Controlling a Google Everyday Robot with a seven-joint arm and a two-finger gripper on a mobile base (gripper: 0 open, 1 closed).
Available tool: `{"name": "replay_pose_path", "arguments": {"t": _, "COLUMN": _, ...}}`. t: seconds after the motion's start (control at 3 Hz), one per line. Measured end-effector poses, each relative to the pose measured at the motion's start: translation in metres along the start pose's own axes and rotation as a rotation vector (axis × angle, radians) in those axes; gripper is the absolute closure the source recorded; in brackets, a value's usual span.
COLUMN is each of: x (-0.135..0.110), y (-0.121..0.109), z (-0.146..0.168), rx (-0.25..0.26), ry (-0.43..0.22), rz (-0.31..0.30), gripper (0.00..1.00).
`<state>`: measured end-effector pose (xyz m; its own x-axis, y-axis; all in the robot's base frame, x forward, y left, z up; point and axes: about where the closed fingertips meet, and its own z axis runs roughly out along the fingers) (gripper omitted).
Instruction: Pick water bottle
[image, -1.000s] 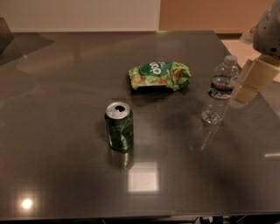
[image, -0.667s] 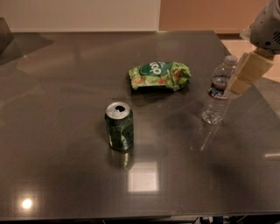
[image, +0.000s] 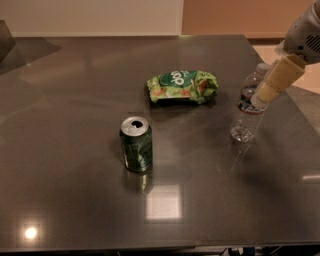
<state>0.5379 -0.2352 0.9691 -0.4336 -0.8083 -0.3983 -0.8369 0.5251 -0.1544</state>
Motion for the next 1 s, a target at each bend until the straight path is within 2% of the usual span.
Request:
{"name": "replay_pose_path", "arguments": {"t": 0.33, "x": 0.0010, "y": -0.0002, "z": 0.0039, "rx": -0.034, "ry": -0.007, "rz": 0.029, "gripper": 0.00}}
{"name": "replay_pose_path", "arguments": {"t": 0.67, "x": 0.0008, "y": -0.0014, "z": 0.0047, "rx": -0.052, "ry": -0.012, "rz": 0.044, "gripper": 0.18}}
{"name": "replay_pose_path", "arguments": {"t": 1.0, "x": 0.0022, "y": -0.0051, "z": 0.0042, "rx": -0.053, "ry": -0.013, "rz": 0.049, "gripper": 0.41}}
